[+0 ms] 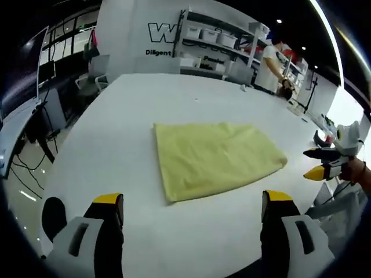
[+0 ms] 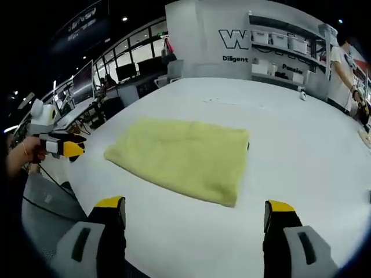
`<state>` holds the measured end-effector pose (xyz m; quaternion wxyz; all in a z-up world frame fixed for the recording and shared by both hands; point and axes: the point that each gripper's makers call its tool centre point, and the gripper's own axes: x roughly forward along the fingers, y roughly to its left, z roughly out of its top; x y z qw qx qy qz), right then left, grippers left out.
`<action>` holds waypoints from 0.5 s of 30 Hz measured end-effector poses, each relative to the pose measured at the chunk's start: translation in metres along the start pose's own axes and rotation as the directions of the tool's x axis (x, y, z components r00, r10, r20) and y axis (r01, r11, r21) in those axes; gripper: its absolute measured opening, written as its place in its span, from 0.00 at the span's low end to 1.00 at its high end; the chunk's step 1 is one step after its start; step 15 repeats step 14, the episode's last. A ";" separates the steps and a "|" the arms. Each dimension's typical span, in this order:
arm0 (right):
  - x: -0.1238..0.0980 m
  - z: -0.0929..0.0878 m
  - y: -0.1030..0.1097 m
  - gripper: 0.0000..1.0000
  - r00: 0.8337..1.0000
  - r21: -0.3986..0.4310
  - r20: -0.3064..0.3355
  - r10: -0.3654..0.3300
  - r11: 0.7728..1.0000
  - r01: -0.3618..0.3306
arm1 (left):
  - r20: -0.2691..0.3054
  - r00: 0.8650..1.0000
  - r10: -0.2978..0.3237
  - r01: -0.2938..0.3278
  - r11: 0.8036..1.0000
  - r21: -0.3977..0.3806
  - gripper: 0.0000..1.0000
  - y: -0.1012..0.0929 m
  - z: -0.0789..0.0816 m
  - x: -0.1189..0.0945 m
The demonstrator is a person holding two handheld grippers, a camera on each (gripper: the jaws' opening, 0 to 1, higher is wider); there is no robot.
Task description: Fold the garment on the visible template until the final outline fits inside the template.
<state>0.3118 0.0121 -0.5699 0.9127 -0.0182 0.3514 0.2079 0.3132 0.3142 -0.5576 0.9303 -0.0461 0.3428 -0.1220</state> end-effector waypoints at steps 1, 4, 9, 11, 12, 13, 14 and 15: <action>-0.003 -0.001 -0.001 0.99 1.000 0.001 0.001 -0.003 1.000 0.003 | 0.003 1.000 0.000 0.000 1.000 -0.001 0.99 0.000 0.000 -0.001; -0.007 -0.001 -0.002 0.99 1.000 0.002 0.009 -0.006 1.000 0.006 | 0.014 1.000 -0.004 0.004 1.000 -0.016 0.99 -0.002 0.000 -0.005; -0.012 -0.003 -0.004 0.99 1.000 0.007 0.015 -0.015 1.000 0.015 | 0.009 1.000 0.000 0.000 1.000 -0.010 0.99 -0.001 -0.001 -0.009; -0.013 -0.003 -0.004 0.99 1.000 0.009 0.016 -0.016 1.000 0.016 | 0.012 1.000 0.000 0.000 1.000 -0.013 0.99 -0.001 0.000 -0.010; -0.013 -0.004 -0.004 0.99 1.000 0.011 0.014 -0.017 1.000 0.017 | 0.012 1.000 -0.001 0.001 1.000 -0.013 0.99 -0.001 0.000 -0.011; -0.014 -0.005 -0.005 0.99 1.000 0.011 0.010 -0.018 1.000 0.018 | 0.009 1.000 0.002 -0.002 1.000 -0.013 0.99 0.001 0.000 -0.010; -0.014 -0.005 -0.005 0.99 1.000 0.011 0.010 -0.019 1.000 0.019 | 0.011 1.000 0.002 -0.002 1.000 -0.008 0.99 0.000 0.000 -0.010; -0.014 -0.005 -0.005 0.99 1.000 0.011 0.010 -0.019 1.000 0.019 | 0.011 1.000 0.002 -0.002 1.000 -0.008 0.99 0.000 0.000 -0.010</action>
